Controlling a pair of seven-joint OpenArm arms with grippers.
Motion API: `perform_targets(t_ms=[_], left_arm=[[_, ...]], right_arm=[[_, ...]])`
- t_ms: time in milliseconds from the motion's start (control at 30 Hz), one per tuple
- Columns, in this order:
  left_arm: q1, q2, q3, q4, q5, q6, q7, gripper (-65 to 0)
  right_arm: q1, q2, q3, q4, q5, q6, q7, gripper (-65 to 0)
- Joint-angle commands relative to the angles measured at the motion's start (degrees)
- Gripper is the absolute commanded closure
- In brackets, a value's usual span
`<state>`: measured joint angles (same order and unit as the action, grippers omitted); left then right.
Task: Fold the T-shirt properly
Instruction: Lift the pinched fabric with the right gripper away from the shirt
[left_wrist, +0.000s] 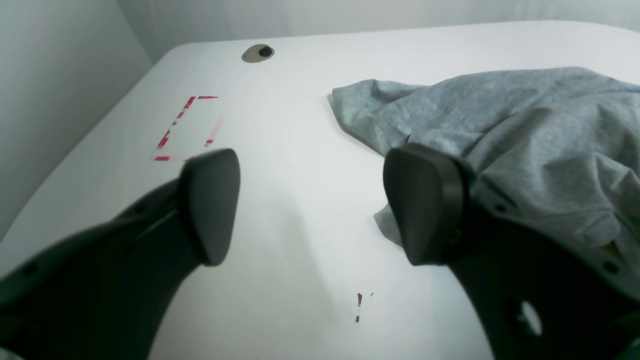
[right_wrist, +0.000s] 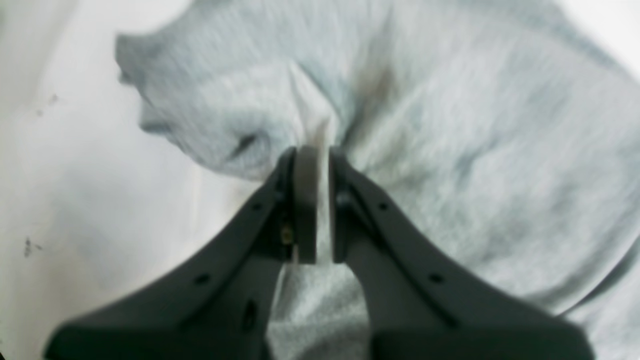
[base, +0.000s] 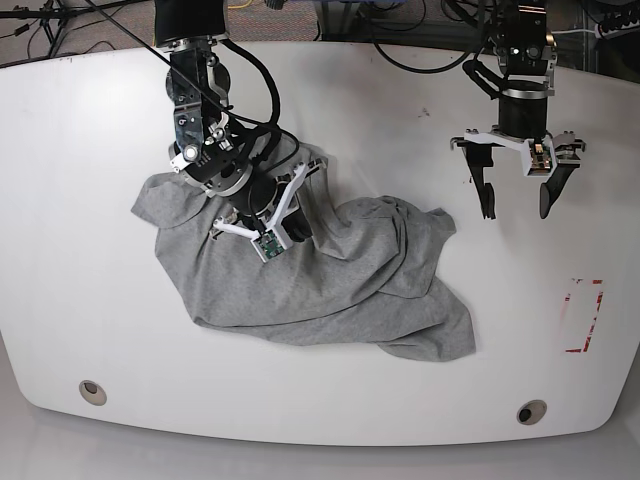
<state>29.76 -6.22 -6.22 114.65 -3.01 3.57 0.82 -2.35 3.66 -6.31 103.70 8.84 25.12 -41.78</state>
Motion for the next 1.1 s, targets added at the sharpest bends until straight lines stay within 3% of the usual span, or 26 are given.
perform_targets(t_ms=[0,400,767,800,1067], left_arm=[[-0.5,-0.2,0.1,0.3,0.3,-0.3,-1.2,-45.9],[-3.0,-0.1,1.0,-0.9,0.2,0.0,0.3,-45.1],[-1.3,-0.4,0.6,0.7,-1.2,-0.3,1.0,-45.7],[-0.2,-0.8,0.4,-2.8,0.1,-0.1,3.4,-44.0],[-0.5,-3.2,0.5,-2.7,0.9,-0.1,7.8,-43.9]], right_arm=[[0.6,0.5,0.0,2.1,0.6,0.4,1.5,-2.9],[0.5,1.2,0.6,4.7,0.7,0.5,1.1,-2.6],[3.3,1.7,0.1,7.3,-1.7,0.6,-3.0,-32.2],[-0.8,1.7,0.9,4.4,-3.1,-0.2,-3.5,-27.0],[-1.1,1.7,0.9,4.7,-3.7,-0.3,-6.1,-27.0]])
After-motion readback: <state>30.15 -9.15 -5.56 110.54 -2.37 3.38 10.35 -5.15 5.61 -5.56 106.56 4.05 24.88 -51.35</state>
